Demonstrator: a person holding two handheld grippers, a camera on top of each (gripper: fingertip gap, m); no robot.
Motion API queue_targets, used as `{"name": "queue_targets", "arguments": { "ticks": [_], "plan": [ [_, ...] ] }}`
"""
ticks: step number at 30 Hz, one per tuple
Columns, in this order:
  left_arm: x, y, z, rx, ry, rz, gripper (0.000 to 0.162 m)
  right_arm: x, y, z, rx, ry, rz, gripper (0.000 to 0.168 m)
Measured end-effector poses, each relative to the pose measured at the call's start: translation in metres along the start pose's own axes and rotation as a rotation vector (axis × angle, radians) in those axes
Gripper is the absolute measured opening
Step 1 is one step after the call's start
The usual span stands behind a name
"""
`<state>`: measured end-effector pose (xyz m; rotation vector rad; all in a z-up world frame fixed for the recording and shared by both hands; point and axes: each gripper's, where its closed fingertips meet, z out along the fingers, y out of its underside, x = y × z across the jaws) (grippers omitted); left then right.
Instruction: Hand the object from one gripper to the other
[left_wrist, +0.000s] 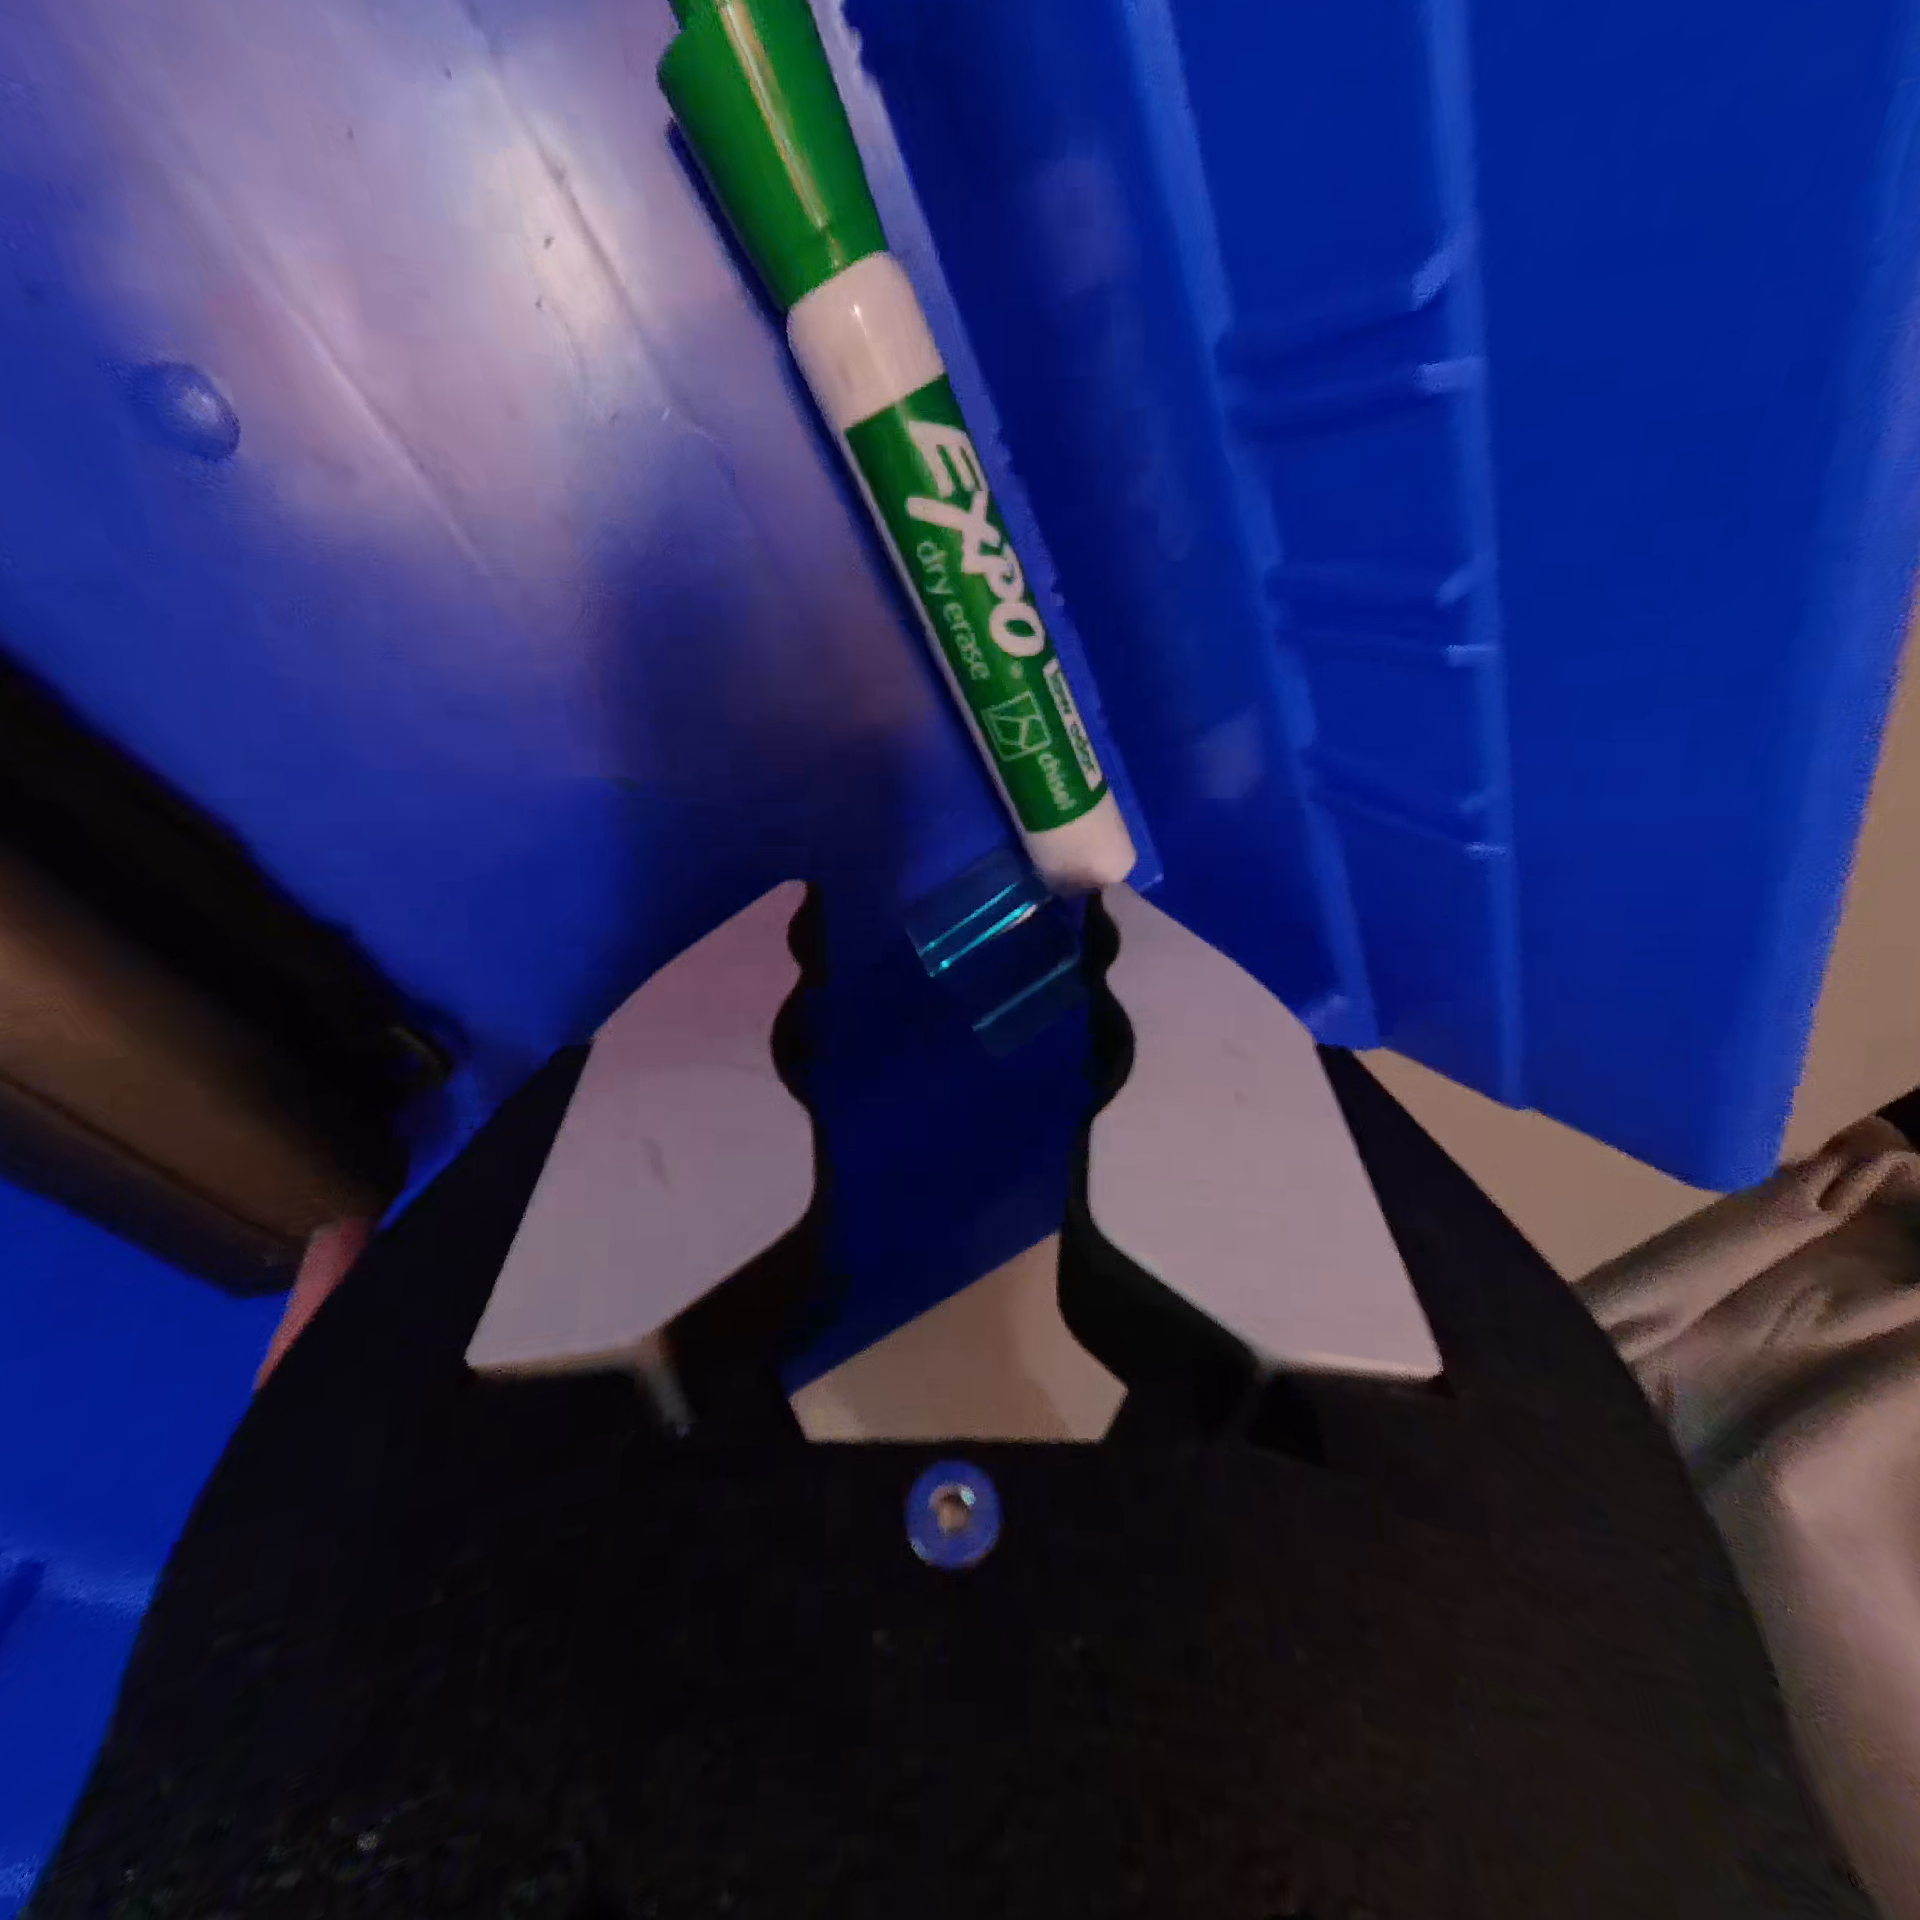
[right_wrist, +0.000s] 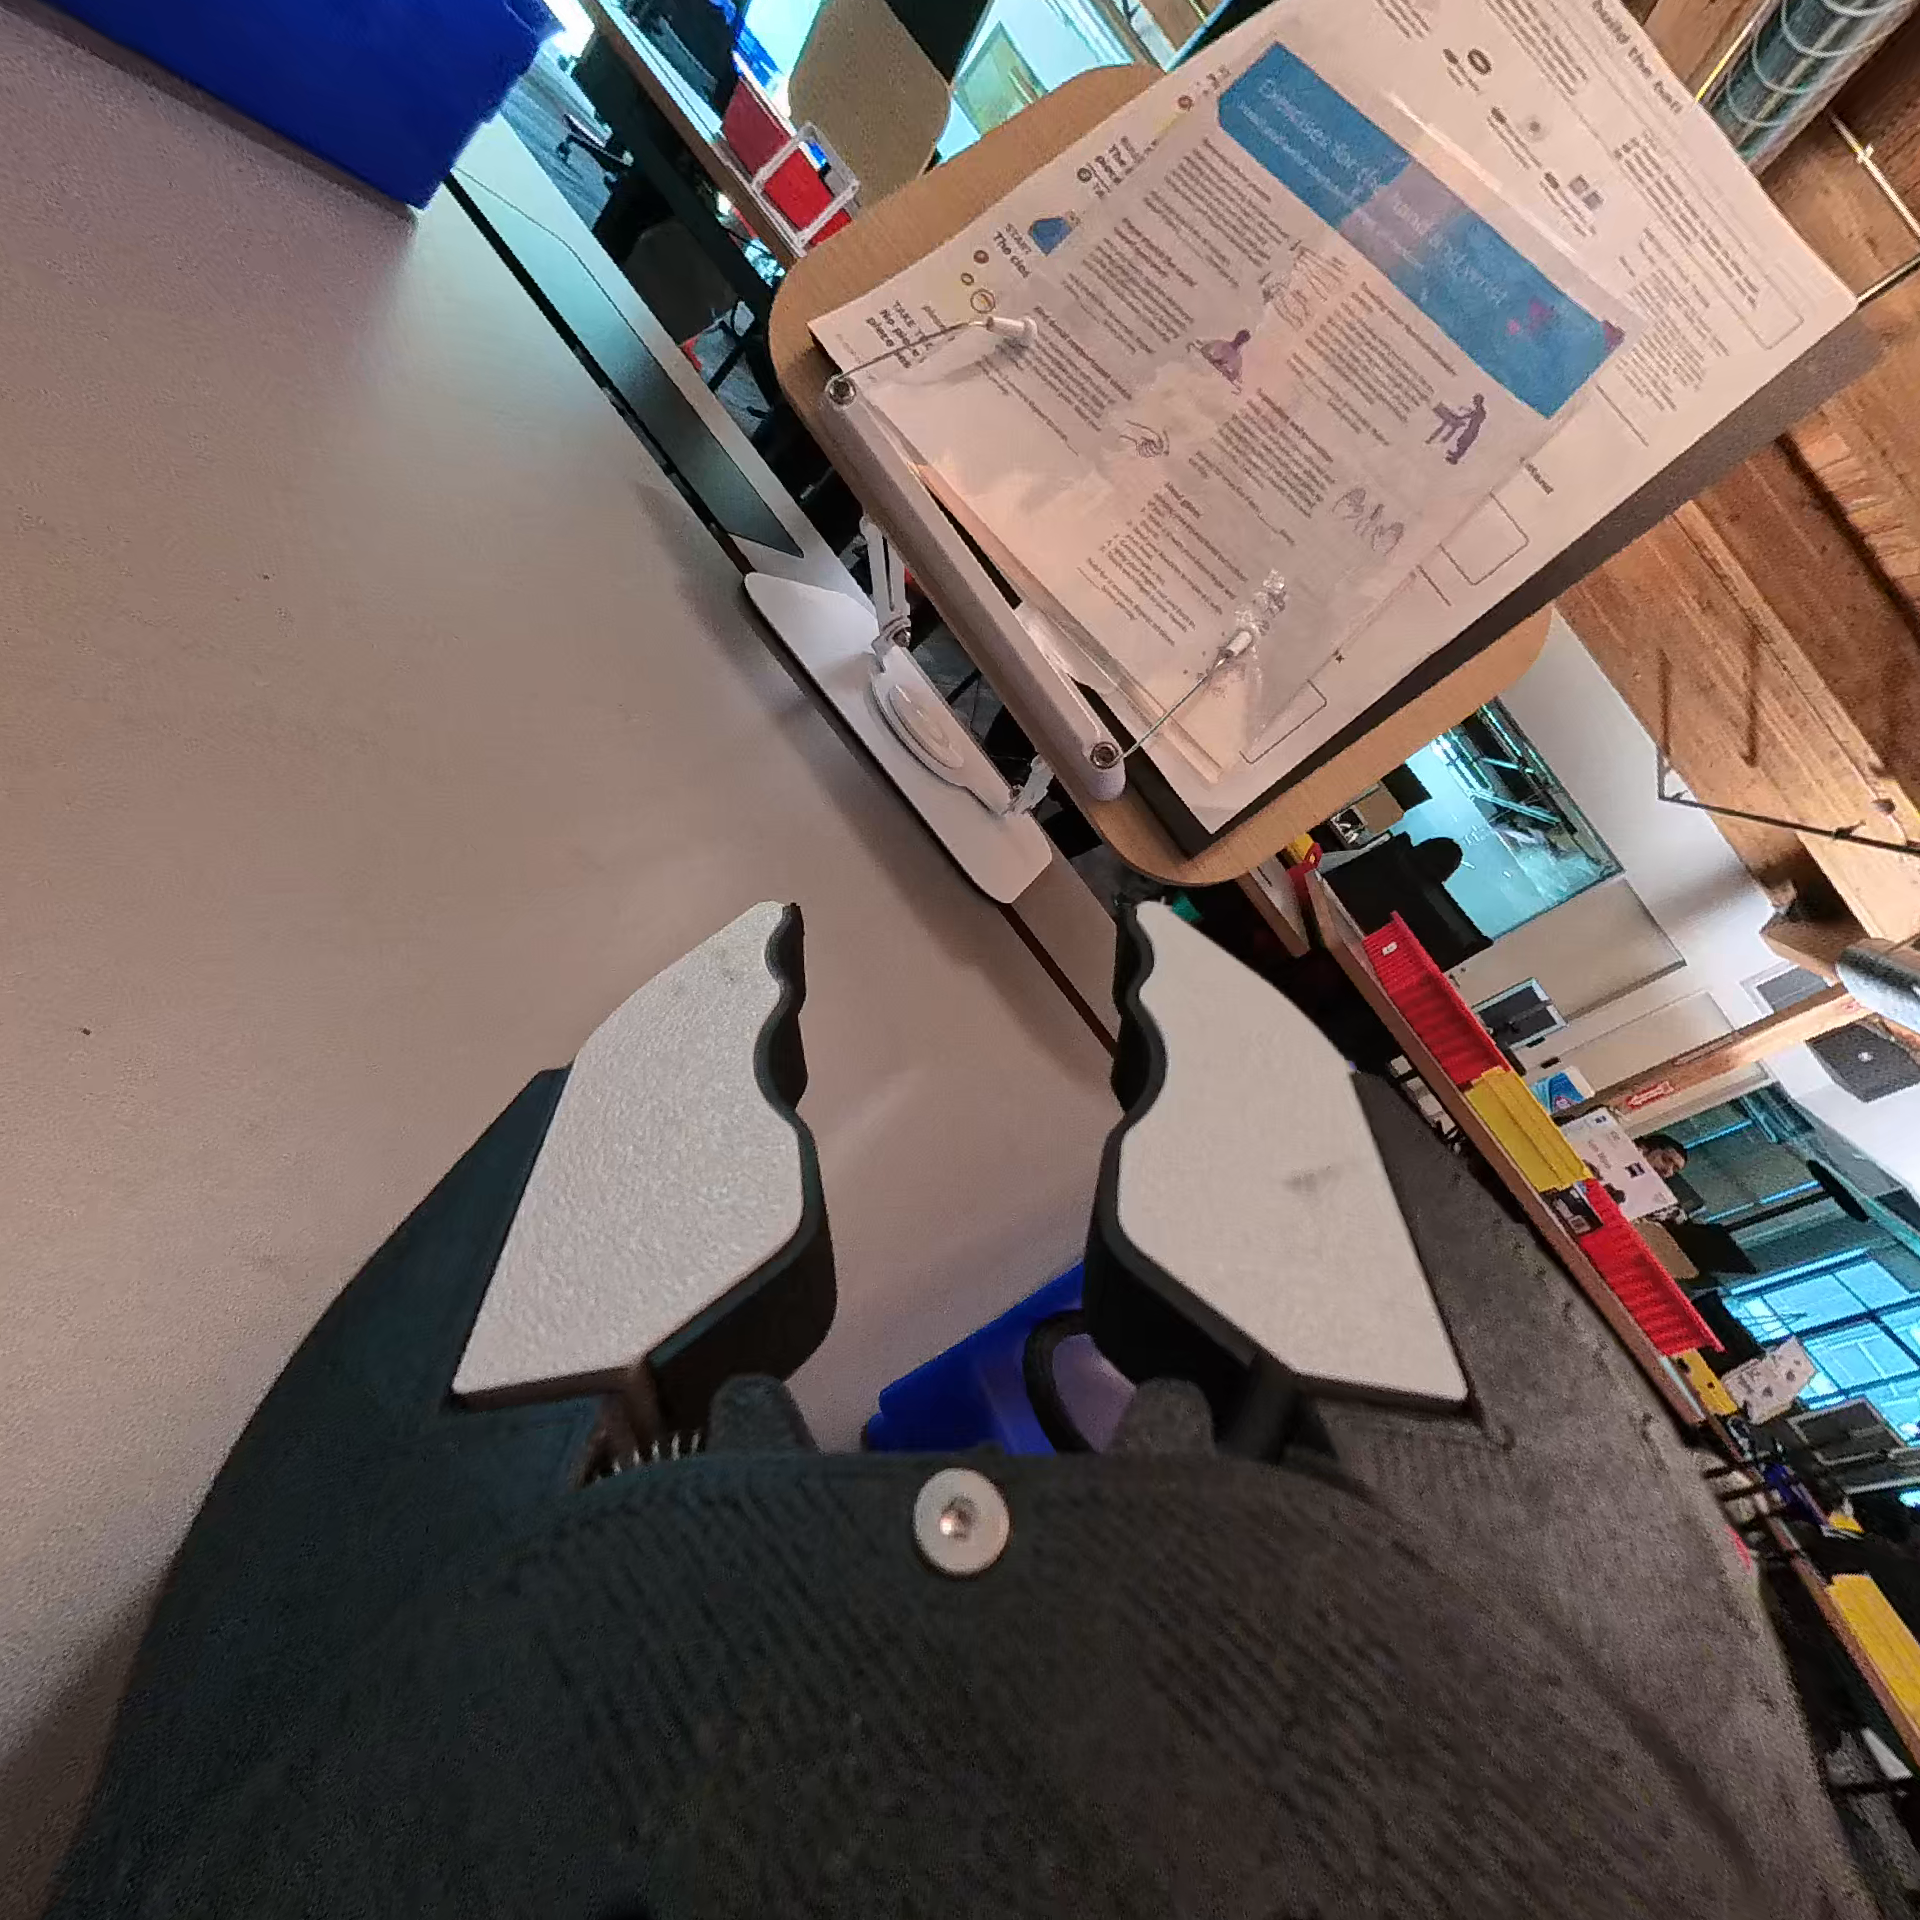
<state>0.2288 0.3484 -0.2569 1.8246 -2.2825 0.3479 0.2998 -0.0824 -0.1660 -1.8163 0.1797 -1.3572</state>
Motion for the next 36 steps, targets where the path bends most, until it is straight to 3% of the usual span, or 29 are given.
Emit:
{"name": "queue_targets", "arguments": {
  "ticks": [4,8,13,18,22,25,29,33,35,36],
  "plan": [
    [-0.017,0.012,-0.004,-0.086,-0.066,-0.02,0.051,-0.004,-0.002,0.0,0.005,-0.018,-0.026,0.058],
    [-0.016,0.015,-0.003,-0.134,-0.065,-0.051,0.045,-0.008,-0.008,-0.001,0.024,-0.033,-0.033,0.058],
    [-0.012,0.004,-0.001,-0.122,-0.077,-0.039,0.011,-0.012,-0.014,-0.003,0.042,-0.046,-0.044,0.058],
    [-0.011,-0.002,-0.004,-0.067,-0.11,0.043,0.0,-0.011,-0.014,-0.005,0.033,-0.044,-0.081,0.058],
    [-0.013,-0.007,-0.012,0.006,-0.136,0.076,0.0,-0.013,-0.016,-0.005,0.04,-0.052,-0.092,0.058],
    [-0.021,-0.013,-0.02,0.081,-0.189,0.032,0.022,-0.016,-0.018,-0.006,0.044,-0.062,-0.109,0.058],
    [-0.021,0.013,-0.016,-0.076,-0.133,-0.069,0.05,-0.021,-0.017,-0.005,0.039,-0.079,-0.129,0.058],
    [-0.026,0.023,-0.008,-0.149,-0.148,-0.097,0.049,-0.025,-0.016,-0.004,0.036,-0.095,-0.133,0.058],
    [-0.026,0.021,-0.008,-0.161,-0.147,-0.099,0.032,-0.027,-0.015,-0.004,0.032,-0.104,-0.139,0.058],
    [-0.027,0.021,-0.008,-0.174,-0.143,-0.1,0.031,-0.028,-0.014,-0.003,0.03,-0.106,-0.143,0.058]
  ]
}}
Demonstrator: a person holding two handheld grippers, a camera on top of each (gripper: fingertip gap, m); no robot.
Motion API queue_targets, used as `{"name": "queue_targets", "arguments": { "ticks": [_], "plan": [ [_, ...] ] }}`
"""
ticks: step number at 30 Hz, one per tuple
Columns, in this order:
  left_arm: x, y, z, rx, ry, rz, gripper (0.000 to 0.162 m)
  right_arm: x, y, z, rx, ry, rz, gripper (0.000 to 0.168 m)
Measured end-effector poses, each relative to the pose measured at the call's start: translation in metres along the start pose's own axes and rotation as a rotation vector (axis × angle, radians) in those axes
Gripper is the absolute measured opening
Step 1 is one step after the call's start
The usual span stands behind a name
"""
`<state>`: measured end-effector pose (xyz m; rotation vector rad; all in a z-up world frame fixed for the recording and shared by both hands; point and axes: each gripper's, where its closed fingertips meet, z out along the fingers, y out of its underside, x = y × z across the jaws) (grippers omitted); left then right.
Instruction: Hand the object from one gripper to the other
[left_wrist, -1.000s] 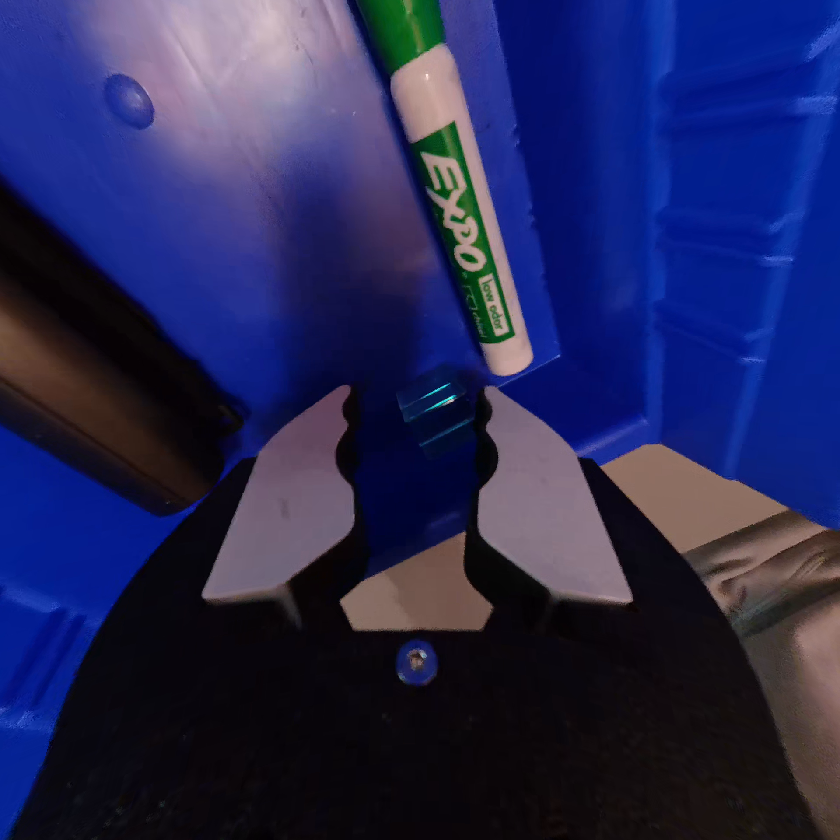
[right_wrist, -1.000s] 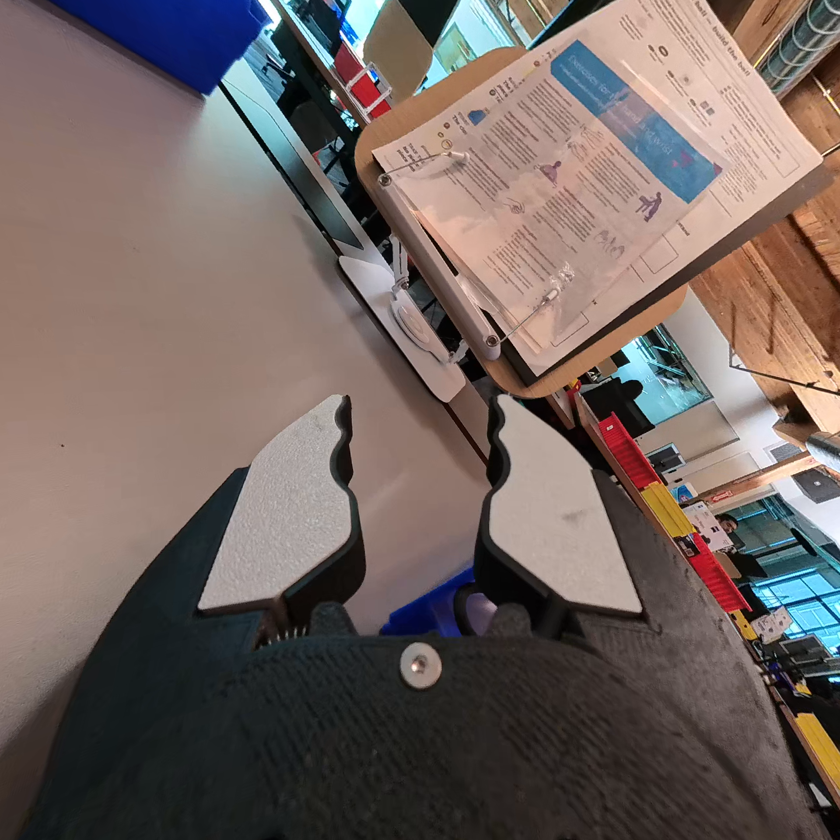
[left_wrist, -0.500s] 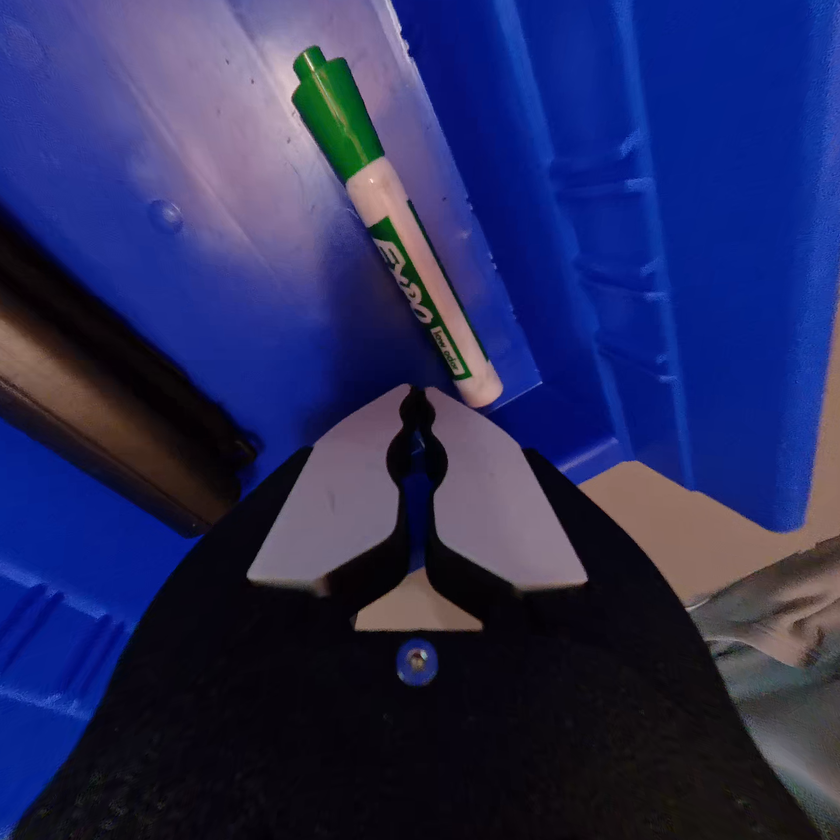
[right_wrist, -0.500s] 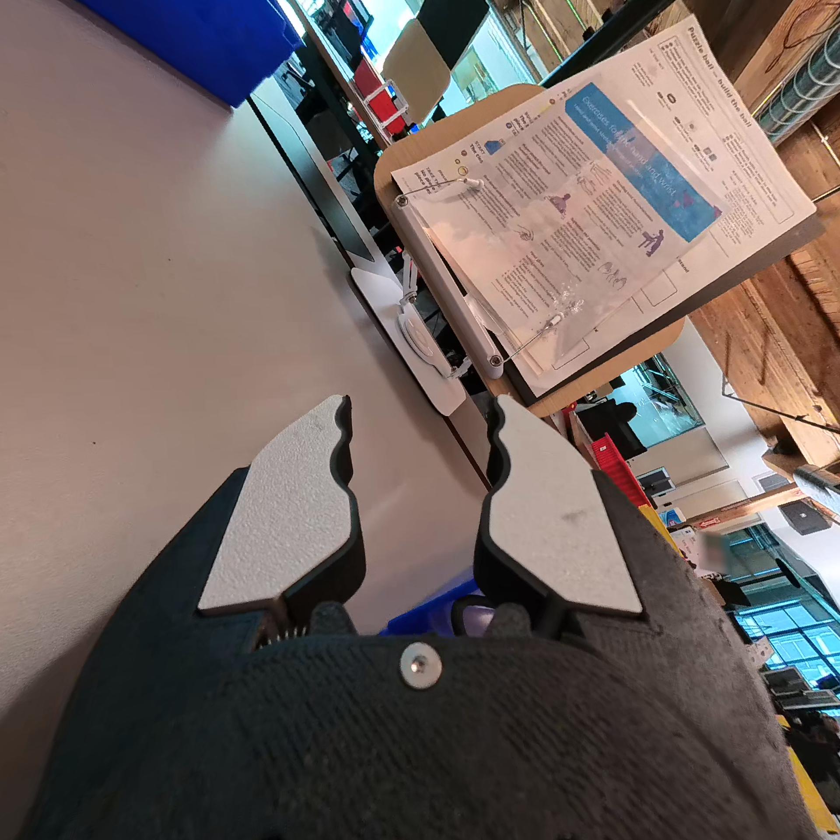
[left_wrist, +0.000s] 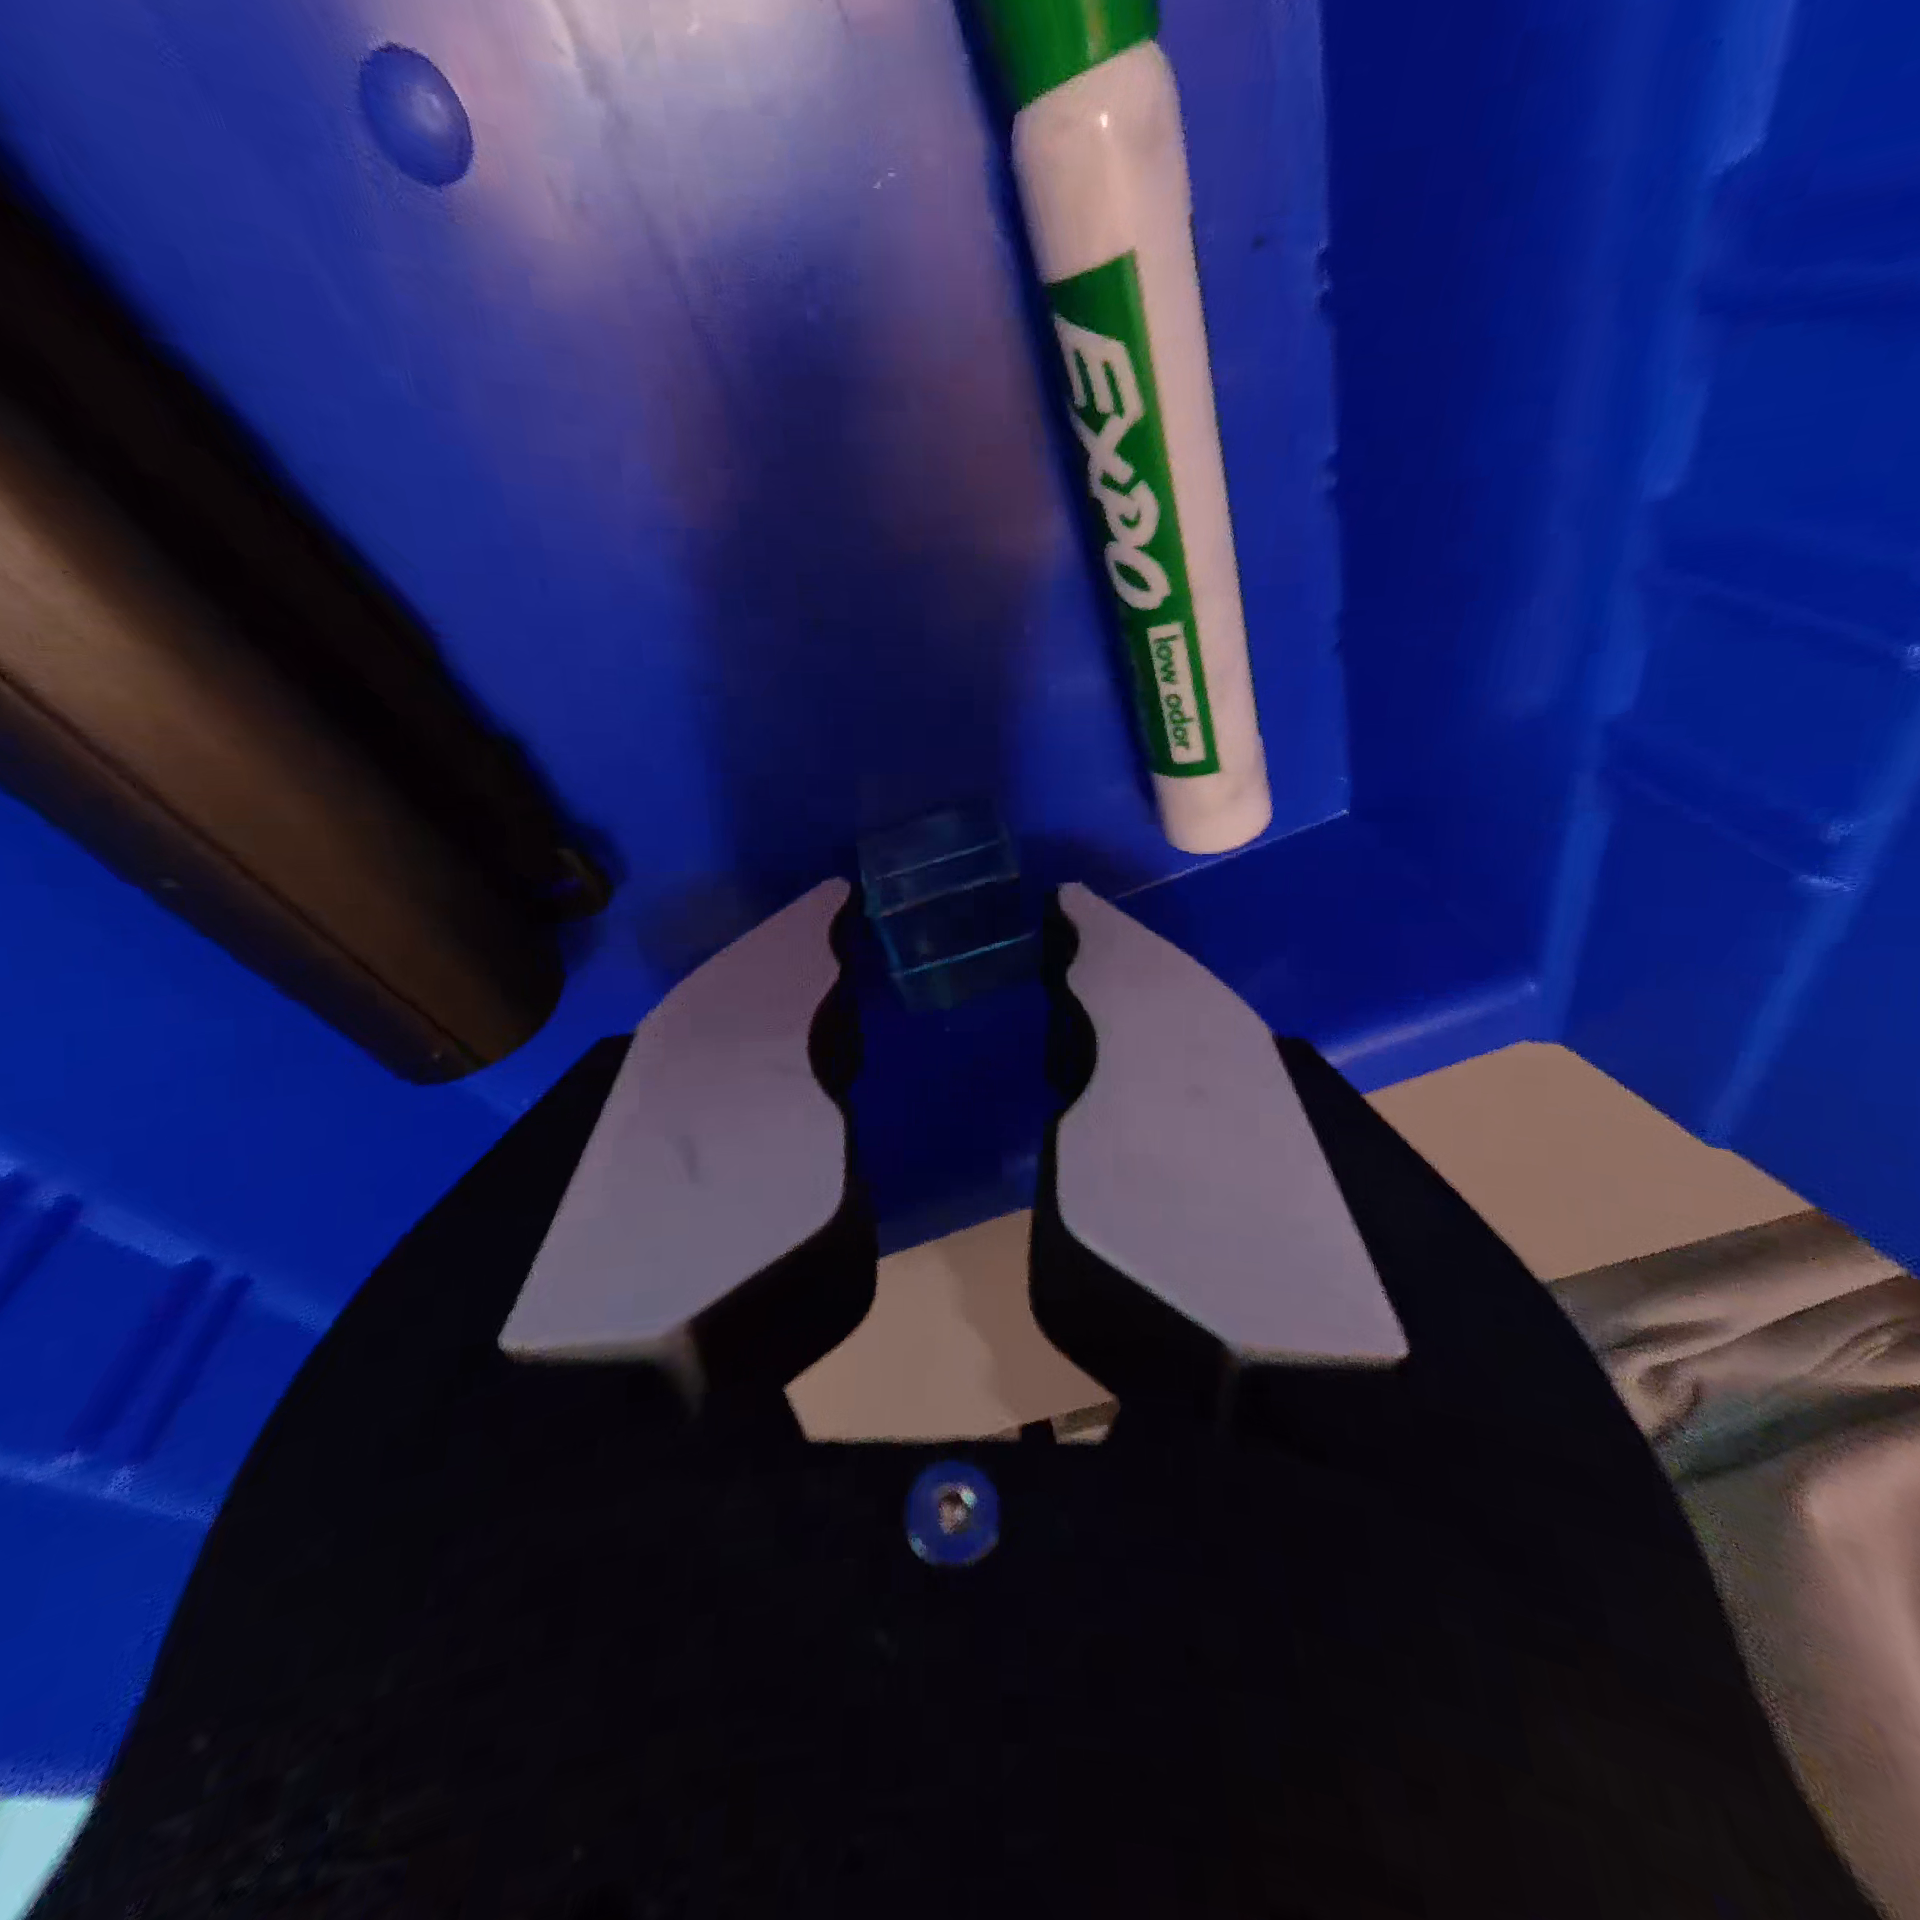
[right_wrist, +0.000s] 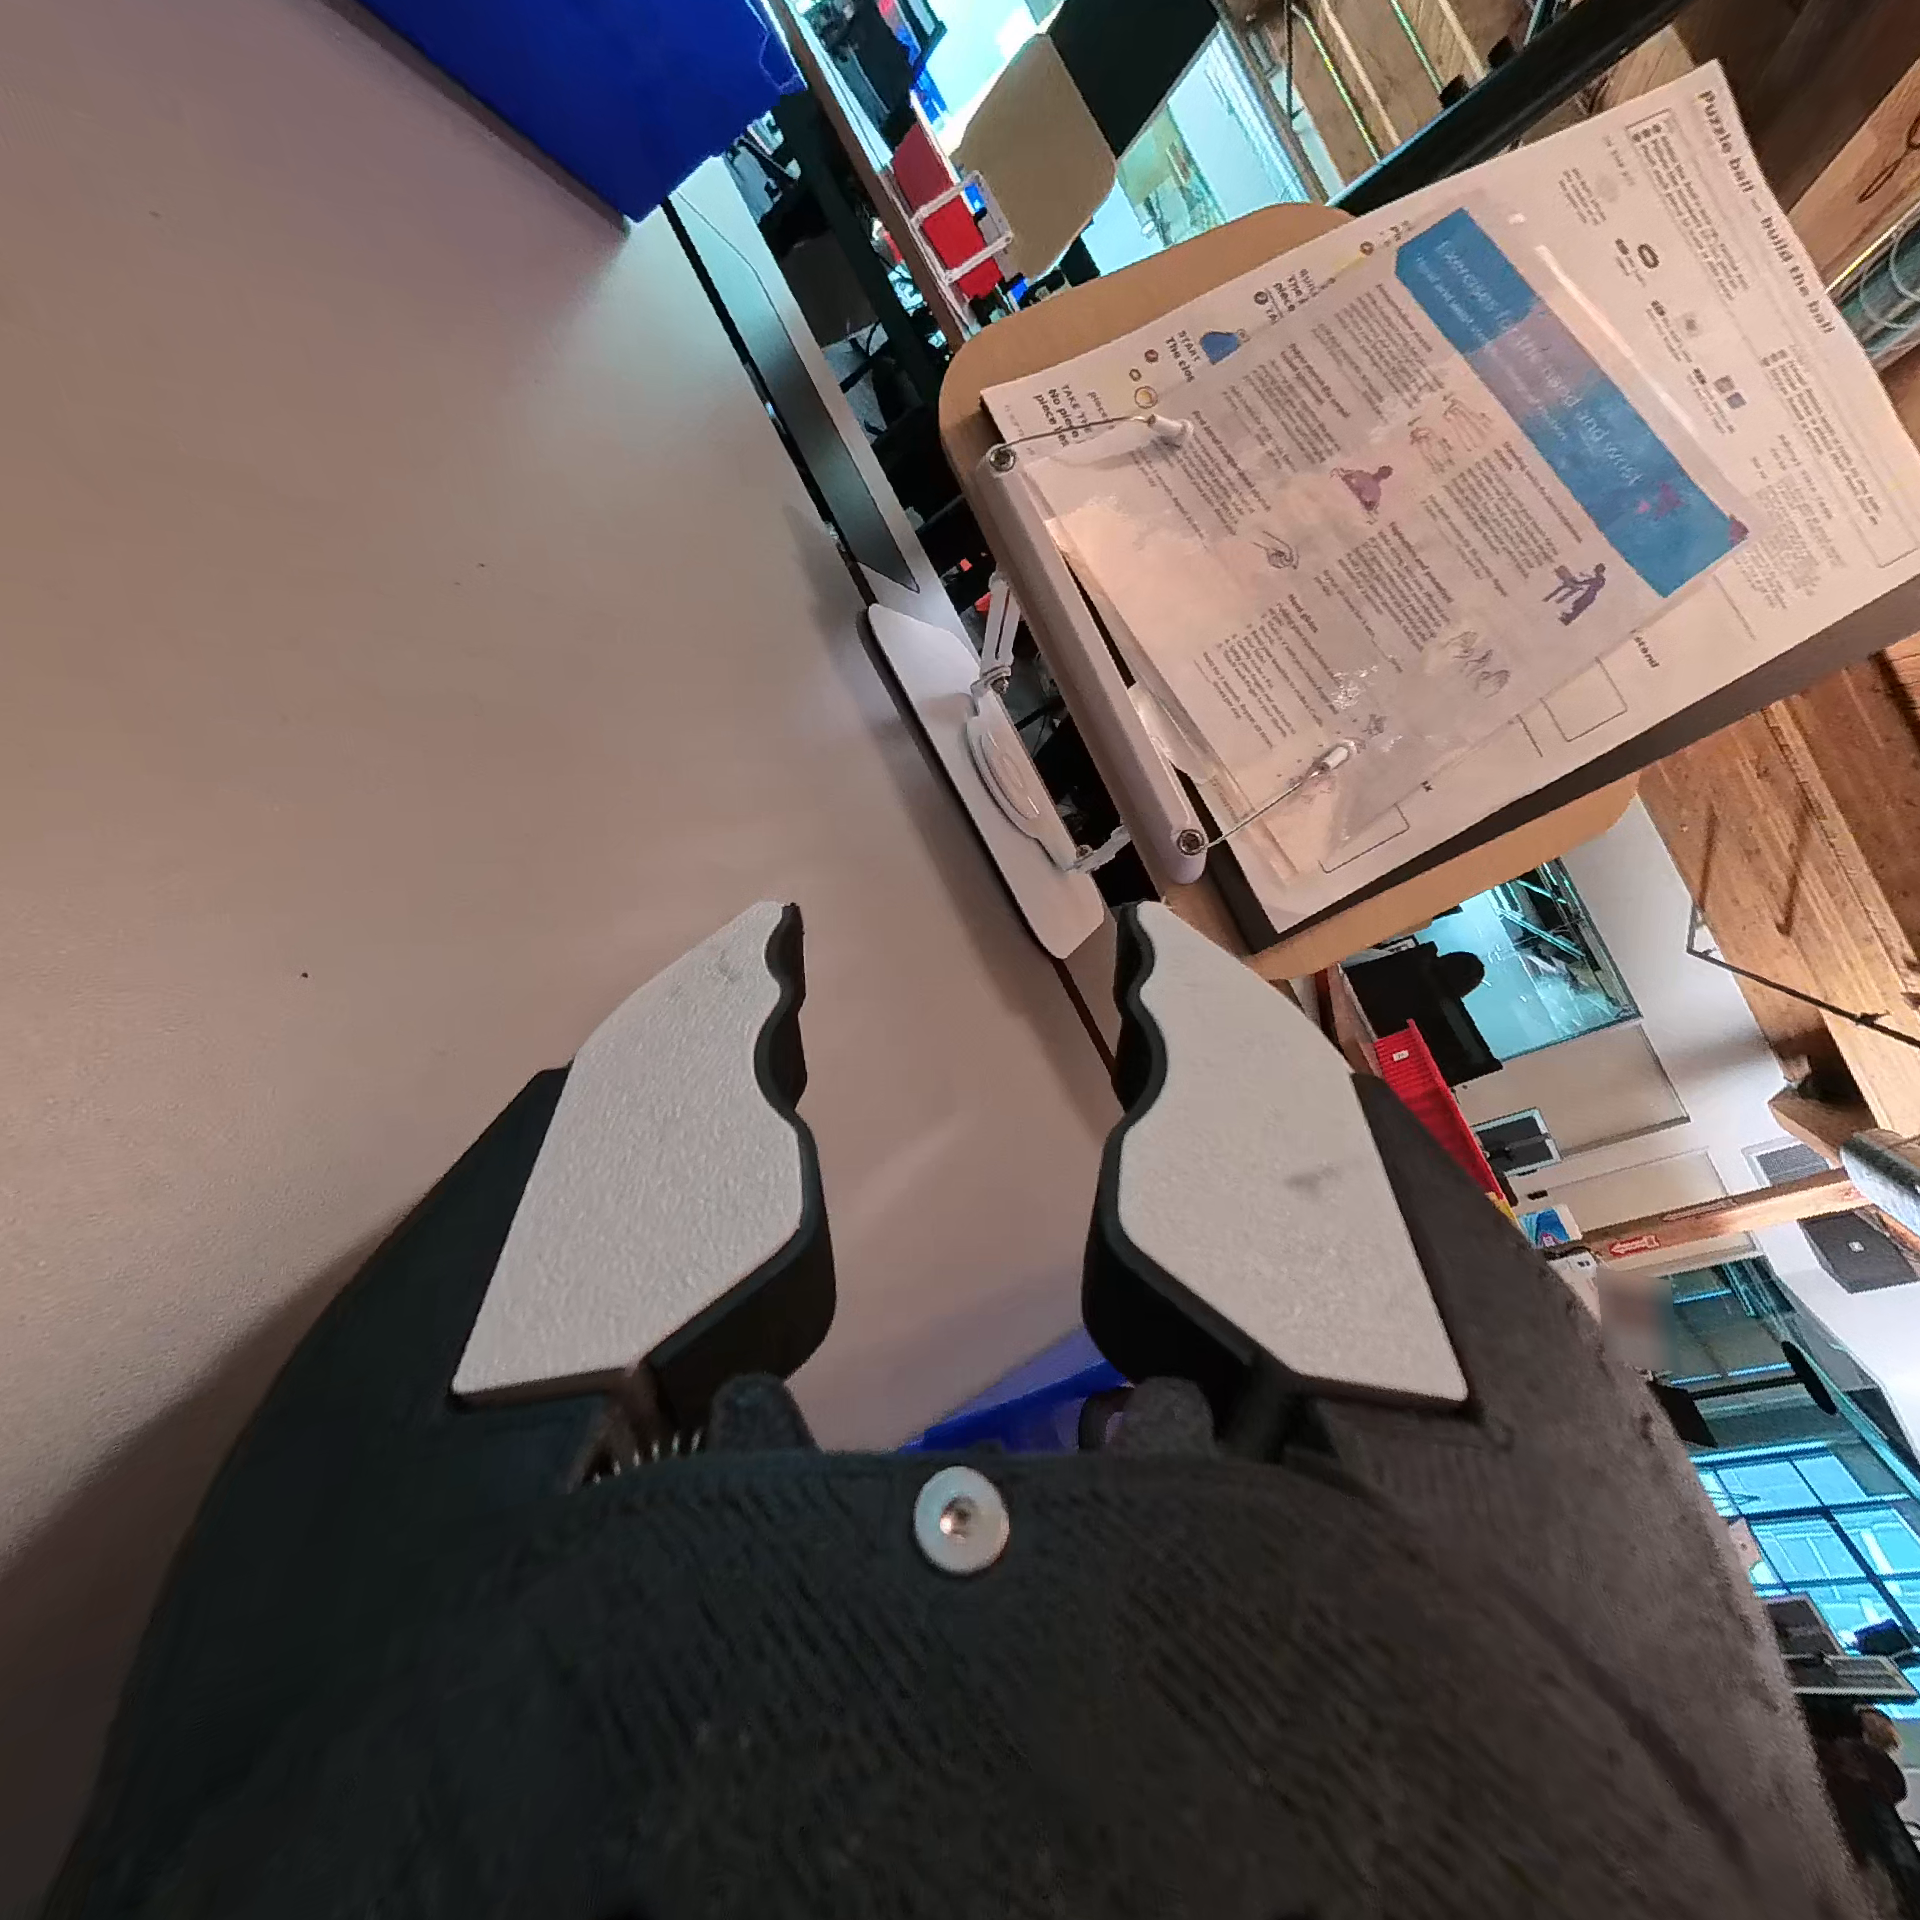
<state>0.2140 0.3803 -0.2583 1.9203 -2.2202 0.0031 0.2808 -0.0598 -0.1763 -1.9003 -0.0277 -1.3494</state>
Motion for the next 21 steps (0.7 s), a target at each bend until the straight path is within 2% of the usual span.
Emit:
{"name": "queue_targets", "arguments": {
  "ticks": [4,7,10,12,16,18,21],
  "plan": [
    [-0.003,-0.003,-0.001,0.014,-0.012,0.054,0.03,-0.001,-0.001,0.0,0.016,-0.014,0.052,0.058],
    [0.002,-0.015,-0.018,0.168,-0.012,0.131,0.03,-0.001,-0.011,-0.003,0.082,-0.053,0.201,0.058],
    [0.027,-0.037,-0.067,0.508,0.059,0.214,0.03,-0.006,-0.028,-0.008,0.195,-0.172,0.454,0.065],
    [0.051,-0.044,-0.109,0.757,0.111,0.289,0.03,-0.017,-0.043,-0.012,0.27,-0.314,0.617,0.073],
    [0.134,-0.031,-0.184,1.259,0.246,0.556,0.03,-0.049,-0.071,-0.02,0.326,-0.653,0.899,0.093],
    [0.183,-0.017,-0.195,1.454,0.306,0.718,0.03,-0.049,-0.091,-0.025,0.419,-0.768,1.065,0.092],
    [0.241,-0.014,-0.18,1.678,0.299,0.892,0.03,-0.033,-0.123,-0.014,0.492,-0.878,1.285,0.082]
  ]
}}
